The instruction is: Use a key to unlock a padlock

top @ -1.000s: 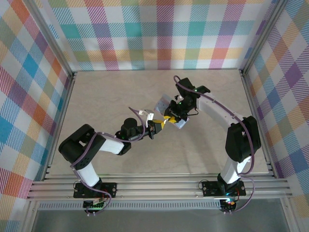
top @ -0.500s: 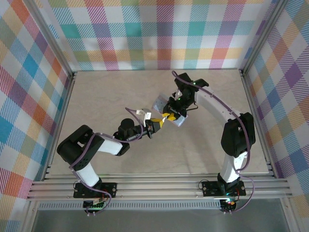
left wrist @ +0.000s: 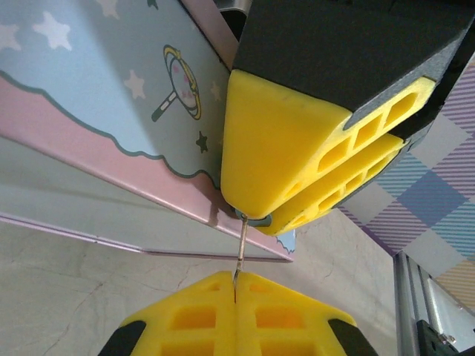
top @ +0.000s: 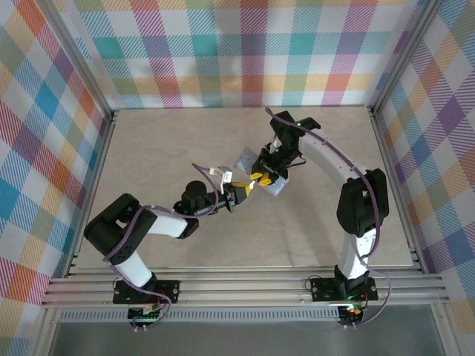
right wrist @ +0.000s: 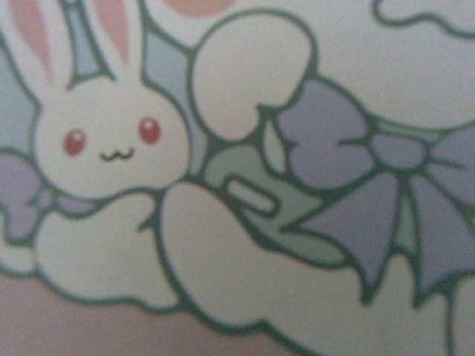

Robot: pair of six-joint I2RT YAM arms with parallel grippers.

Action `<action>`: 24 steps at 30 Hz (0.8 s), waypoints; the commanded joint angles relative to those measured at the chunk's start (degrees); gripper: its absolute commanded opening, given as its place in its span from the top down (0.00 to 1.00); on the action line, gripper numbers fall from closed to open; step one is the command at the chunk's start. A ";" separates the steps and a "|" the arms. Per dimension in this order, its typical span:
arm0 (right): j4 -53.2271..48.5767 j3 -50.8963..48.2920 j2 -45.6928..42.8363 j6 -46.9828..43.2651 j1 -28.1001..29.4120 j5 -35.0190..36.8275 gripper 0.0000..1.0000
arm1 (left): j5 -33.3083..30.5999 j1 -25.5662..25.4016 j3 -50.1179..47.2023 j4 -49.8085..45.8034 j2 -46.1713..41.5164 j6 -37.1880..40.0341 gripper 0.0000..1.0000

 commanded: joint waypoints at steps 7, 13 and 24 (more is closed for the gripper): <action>-2.85 2.15 1.40 -1.71 0.18 -4.37 1.00 | 0.40 0.34 1.64 1.88 -1.86 -0.37 1.00; -2.44 2.15 1.48 -0.52 0.07 -4.19 1.00 | -0.99 0.15 0.81 1.60 -2.25 1.00 1.00; -1.72 2.15 1.58 0.76 0.07 -3.37 1.00 | -3.24 -1.09 0.05 -1.15 -4.63 4.23 1.00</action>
